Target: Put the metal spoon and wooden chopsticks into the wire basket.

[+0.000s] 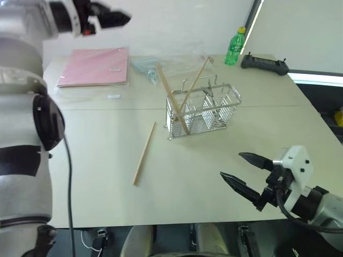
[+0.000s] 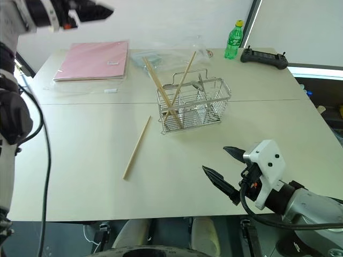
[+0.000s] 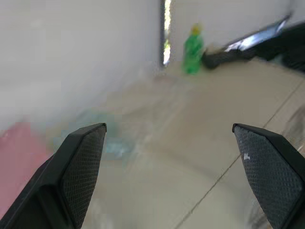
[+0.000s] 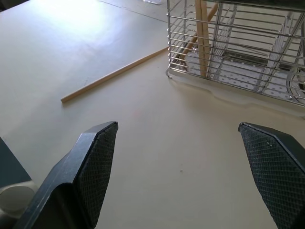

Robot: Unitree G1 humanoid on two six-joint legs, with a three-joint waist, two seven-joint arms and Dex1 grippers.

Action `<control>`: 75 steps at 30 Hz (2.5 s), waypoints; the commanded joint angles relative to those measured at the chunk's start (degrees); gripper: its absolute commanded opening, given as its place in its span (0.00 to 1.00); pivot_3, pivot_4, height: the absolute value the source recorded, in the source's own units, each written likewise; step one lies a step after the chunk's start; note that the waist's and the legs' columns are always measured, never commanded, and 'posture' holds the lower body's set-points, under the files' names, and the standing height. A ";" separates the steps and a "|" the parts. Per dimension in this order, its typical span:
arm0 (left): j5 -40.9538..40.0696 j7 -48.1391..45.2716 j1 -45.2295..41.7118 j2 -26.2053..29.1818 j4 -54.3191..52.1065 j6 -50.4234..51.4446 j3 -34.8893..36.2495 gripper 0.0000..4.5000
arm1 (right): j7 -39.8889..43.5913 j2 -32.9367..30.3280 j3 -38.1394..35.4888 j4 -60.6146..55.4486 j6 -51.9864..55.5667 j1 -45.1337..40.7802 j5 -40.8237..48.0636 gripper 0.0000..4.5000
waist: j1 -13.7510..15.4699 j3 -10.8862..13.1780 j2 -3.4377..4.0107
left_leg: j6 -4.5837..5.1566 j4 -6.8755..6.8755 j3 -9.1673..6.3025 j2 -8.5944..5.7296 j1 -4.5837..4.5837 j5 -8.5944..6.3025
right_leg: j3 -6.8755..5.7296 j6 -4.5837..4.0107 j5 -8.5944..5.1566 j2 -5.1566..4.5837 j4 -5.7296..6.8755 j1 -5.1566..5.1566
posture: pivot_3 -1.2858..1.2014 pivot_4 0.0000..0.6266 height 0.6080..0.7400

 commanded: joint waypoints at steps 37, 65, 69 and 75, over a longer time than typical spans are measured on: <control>7.11 10.44 22.07 -23.05 -24.61 41.89 -19.46 0.99 | -9.62 5.48 14.45 -1.67 -4.52 -6.90 -6.01 0.93 | -0.10 -0.01 -0.01 | 0.00 -0.08 0.02 -0.01 -0.02 0.00 | 0.13 0.18 0.10 0.04 0.08 -0.15 | 0.52 0.24 0.86; 6.85 13.33 20.15 -27.39 -13.08 39.38 -15.68 0.02 | -9.48 4.86 13.78 -1.67 -3.70 -8.34 -5.62 0.93 | 0.00 -0.38 0.48 | 0.00 -0.03 0.02 -0.09 0.07 -0.01 | 0.13 0.22 0.02 -0.02 0.00 0.04 | 0.52 0.24 0.86; 6.22 15.36 19.84 -26.88 -12.51 39.73 -13.04 0.02 | -7.42 4.04 12.60 -1.63 -2.67 -7.94 -5.24 0.93 | 0.00 -0.37 0.48 | 0.00 -0.04 0.02 -0.09 0.06 -0.01 | 0.13 0.25 0.03 -0.02 -0.01 0.04 | 0.52 0.24 0.86; 3.78 24.09 16.80 -24.83 -8.08 33.31 -3.40 0.02 | -3.89 2.51 9.29 -0.70 -1.43 -7.21 -3.50 0.93 | -0.03 -0.33 0.41 | 0.00 -0.03 0.01 -0.09 0.07 -0.01 | 0.12 0.27 0.04 -0.02 0.01 0.03 | 0.52 0.24 0.86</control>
